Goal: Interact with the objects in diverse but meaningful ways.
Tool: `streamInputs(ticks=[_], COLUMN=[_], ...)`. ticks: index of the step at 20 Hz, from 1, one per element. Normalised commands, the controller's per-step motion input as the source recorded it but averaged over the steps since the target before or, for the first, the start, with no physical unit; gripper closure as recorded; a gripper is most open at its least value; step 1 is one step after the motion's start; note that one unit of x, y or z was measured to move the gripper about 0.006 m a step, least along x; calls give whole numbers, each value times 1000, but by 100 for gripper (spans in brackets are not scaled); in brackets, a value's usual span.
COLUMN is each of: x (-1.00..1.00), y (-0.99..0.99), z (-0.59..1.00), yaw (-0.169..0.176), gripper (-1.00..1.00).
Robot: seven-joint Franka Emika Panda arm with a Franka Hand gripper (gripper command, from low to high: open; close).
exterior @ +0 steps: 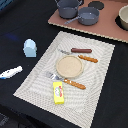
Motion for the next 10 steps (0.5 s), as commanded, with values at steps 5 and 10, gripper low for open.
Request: streamInputs(ticks=[5, 10], x=[210, 390], y=[-25, -59], z=[-154, -220], yaw=[-31, -5], gripper=[-100, -100])
